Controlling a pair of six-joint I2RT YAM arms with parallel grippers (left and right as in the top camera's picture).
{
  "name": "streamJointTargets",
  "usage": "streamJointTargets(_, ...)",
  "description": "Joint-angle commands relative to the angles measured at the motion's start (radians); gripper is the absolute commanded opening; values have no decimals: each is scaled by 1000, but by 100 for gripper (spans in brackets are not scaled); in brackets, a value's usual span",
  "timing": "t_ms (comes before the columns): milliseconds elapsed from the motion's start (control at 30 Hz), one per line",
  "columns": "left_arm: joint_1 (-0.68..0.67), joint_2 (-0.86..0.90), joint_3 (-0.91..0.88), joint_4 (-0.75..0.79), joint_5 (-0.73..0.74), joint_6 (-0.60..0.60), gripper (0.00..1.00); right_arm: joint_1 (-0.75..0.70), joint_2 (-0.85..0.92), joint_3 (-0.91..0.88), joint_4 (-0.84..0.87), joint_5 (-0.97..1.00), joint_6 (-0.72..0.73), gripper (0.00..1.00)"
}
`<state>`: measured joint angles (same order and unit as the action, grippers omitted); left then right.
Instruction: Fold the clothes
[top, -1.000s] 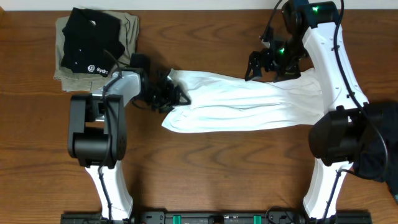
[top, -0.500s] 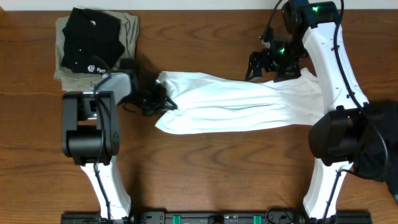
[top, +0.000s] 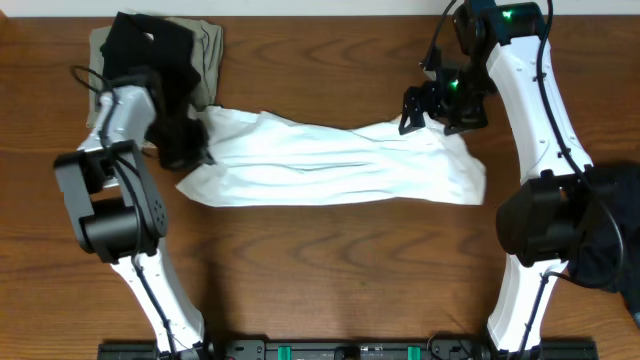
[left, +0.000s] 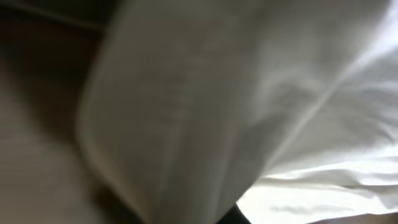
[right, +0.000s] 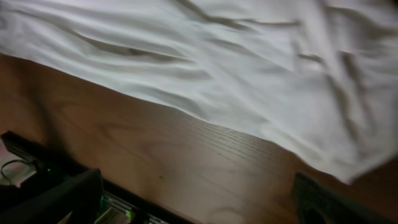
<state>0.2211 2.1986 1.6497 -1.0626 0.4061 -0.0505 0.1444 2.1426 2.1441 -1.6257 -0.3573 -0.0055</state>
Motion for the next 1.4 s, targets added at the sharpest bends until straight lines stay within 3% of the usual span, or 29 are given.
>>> streamJointTargets(0, 11, 5, 120, -69, -90, 9, 6, 8, -3, 6, 6, 17, -11, 95)
streamJointTargets(233, -43, -1, 252, -196, -90, 8, 6, 8, -3, 6, 21, 17, -11, 95)
streamJointTargets(767, -242, -75, 268, -266, -113, -3, 6, 8, -3, 6, 21, 17, -11, 95)
streamJointTargets(1367, -520, -174, 267, -244, -109, -226, 6, 8, -3, 6, 66, 9, 12, 95)
